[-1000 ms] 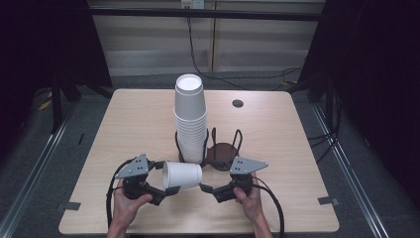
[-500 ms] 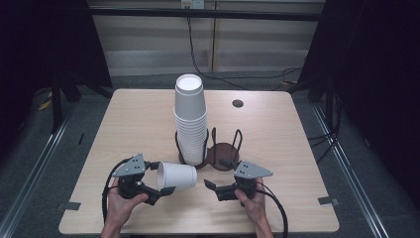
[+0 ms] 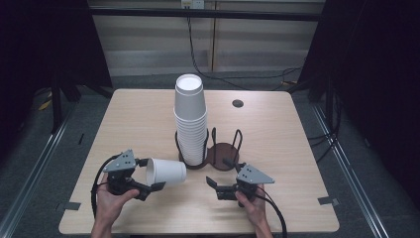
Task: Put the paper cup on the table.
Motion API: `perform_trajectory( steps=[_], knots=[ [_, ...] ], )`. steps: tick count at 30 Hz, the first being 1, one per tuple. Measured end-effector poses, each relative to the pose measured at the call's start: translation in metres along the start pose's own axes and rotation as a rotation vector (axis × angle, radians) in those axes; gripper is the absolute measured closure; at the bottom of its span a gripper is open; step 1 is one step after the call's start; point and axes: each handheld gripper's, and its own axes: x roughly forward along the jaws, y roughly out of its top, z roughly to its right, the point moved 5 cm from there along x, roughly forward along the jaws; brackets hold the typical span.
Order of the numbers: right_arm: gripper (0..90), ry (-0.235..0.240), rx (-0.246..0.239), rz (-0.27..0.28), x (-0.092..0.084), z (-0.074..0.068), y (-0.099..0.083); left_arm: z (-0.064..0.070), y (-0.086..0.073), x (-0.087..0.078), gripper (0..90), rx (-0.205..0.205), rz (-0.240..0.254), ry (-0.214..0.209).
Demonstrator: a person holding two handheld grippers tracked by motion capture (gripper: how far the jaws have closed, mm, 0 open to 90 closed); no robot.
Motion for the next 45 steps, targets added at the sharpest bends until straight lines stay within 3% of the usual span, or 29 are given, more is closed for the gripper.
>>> perform_trajectory(
  steps=[6,9,13,16,20,33,35,39,43,45],
  knots=[
    [13.2,-0.028,-0.011,0.035,-0.004,0.003,0.0,-0.011,0.0,-0.012,10.3,-0.031,-0.011,0.041],
    [13.1,-0.044,0.005,0.087,-0.009,0.004,0.001,-0.017,0.001,-0.018,10.2,-0.035,-0.037,0.069],
    [13.3,-0.051,-0.033,0.091,-0.009,0.0,0.001,-0.022,0.002,-0.022,10.1,-0.053,-0.024,0.067],
    [13.3,-0.056,-0.038,0.099,-0.01,0.0,0.001,-0.028,0.002,-0.023,10.1,-0.058,-0.046,0.083],
    [13.2,-0.06,-0.051,0.148,-0.014,-0.002,0.001,-0.035,0.007,-0.026,10.1,-0.067,-0.054,0.092],
    [13.1,-0.051,-0.051,0.144,-0.014,-0.002,0.0,-0.061,0.013,-0.028,10.1,-0.089,-0.17,0.161],
    [13.2,-0.052,-0.051,0.145,-0.014,-0.002,0.0,-0.065,0.013,-0.029,10.0,-0.092,-0.188,0.191],
    [13.6,-0.051,-0.051,0.145,-0.014,-0.002,0.0,-0.072,0.016,-0.031,10.0,-0.095,-0.196,0.187],
    [13.7,-0.051,-0.051,0.144,-0.014,-0.002,0.0,-0.079,0.018,-0.029,10.0,-0.077,-0.258,0.21],
    [13.7,-0.052,-0.051,0.145,-0.014,-0.002,0.0,-0.08,0.018,-0.029,10.0,-0.079,-0.266,0.204]
  ],
)
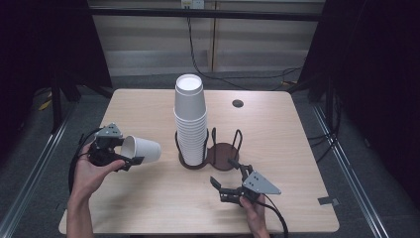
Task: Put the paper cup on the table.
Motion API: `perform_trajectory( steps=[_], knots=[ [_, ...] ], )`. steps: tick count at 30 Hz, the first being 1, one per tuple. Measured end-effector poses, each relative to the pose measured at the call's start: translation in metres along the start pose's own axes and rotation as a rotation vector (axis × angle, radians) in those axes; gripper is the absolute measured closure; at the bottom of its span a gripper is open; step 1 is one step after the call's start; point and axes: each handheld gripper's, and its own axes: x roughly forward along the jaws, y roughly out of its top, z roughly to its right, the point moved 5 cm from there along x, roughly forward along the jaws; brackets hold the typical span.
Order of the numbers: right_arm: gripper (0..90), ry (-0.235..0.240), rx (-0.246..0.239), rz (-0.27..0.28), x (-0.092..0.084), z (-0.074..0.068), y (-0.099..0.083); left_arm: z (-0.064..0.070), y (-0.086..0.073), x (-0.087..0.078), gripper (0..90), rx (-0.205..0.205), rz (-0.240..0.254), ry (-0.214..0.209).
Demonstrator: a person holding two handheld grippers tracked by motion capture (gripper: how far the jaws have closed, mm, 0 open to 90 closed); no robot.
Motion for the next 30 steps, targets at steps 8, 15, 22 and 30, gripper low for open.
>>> perform_trajectory(
  steps=[8,15,22,30],
  knots=[
    [14.3,0.0,0.0,0.0,0.0,0.0,0.0,-0.011,0.006,0.004,10.0,0.024,-0.095,0.035],
    [14.5,0.001,0.0,-0.001,0.0,0.0,0.0,-0.018,0.006,0.009,9.6,0.046,-0.233,0.063],
    [14.5,0.0,0.0,0.0,0.0,0.0,0.0,-0.021,0.004,0.017,9.6,0.053,-0.285,0.054],
    [14.5,0.0,0.0,0.0,0.0,0.0,0.0,-0.018,0.007,0.025,9.2,0.079,-0.382,0.046]
  ],
)
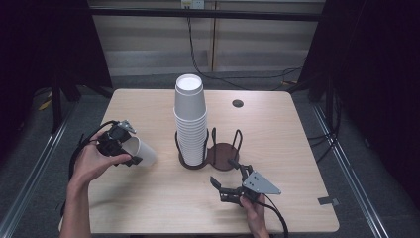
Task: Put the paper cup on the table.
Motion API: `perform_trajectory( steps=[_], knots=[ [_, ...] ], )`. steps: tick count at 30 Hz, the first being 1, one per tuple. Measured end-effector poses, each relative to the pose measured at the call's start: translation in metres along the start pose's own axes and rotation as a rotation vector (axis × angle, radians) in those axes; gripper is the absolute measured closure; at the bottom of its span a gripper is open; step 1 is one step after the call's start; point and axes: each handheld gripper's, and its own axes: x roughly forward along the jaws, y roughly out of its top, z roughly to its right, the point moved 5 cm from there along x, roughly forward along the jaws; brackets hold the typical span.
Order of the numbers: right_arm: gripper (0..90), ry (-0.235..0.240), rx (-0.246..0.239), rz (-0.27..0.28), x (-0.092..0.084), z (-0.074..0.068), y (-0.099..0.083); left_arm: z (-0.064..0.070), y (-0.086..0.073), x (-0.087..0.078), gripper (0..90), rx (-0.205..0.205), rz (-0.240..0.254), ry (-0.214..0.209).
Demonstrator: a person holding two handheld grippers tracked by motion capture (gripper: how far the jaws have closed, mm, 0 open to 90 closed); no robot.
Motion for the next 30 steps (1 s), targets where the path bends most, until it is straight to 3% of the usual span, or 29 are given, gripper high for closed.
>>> perform_trajectory(
  steps=[7,24,30],
  knots=[
    [14.4,-0.001,-0.003,0.0,0.0,0.0,0.0,0.0,0.003,0.009,8.5,0.019,-0.065,-0.009],
    [13.8,-0.001,-0.001,-0.002,-0.001,0.0,0.0,0.003,0.015,0.019,6.1,0.046,-0.039,0.007],
    [13.8,-0.001,-0.001,-0.002,-0.001,0.0,0.0,0.002,0.015,0.023,5.7,0.012,-0.007,-0.005]
  ],
)
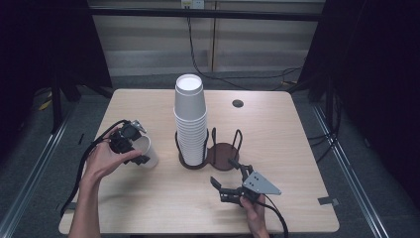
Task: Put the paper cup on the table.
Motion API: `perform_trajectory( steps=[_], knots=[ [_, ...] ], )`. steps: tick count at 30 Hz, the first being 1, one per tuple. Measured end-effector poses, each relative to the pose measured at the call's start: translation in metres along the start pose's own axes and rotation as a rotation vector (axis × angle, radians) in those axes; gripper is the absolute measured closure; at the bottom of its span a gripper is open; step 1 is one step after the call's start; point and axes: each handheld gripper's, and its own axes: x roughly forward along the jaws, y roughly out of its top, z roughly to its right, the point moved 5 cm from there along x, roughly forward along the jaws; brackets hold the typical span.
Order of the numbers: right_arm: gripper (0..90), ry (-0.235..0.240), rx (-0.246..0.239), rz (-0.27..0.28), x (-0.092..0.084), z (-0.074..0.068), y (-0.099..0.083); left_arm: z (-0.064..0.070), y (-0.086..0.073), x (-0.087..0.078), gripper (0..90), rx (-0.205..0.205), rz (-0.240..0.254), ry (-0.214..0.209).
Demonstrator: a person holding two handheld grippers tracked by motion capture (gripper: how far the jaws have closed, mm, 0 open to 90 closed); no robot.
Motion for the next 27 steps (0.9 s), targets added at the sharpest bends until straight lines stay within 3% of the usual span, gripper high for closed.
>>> perform_trajectory(
  steps=[3,6,13,14,15,27],
  knots=[
    [13.7,0.0,0.0,0.0,0.0,0.0,0.0,0.001,0.0,0.004,5.2,0.009,0.018,-0.013],
    [13.7,-0.004,0.0,0.0,0.0,0.0,0.0,0.001,-0.001,0.006,5.1,-0.006,0.029,-0.029],
    [13.7,-0.008,0.002,0.002,0.0,0.0,0.0,-0.002,-0.007,0.008,7.4,0.009,0.054,-0.007],
    [13.8,-0.012,0.002,0.003,0.0,0.0,0.0,-0.001,-0.007,0.01,7.6,-0.005,0.063,-0.003],
    [13.8,-0.014,0.002,0.003,0.0,0.0,0.0,-0.002,-0.008,0.01,7.7,0.012,0.056,0.002],
    [13.8,-0.016,0.002,0.002,0.0,0.0,0.0,-0.003,-0.018,0.019,10.2,0.009,0.047,0.012]
  ],
)
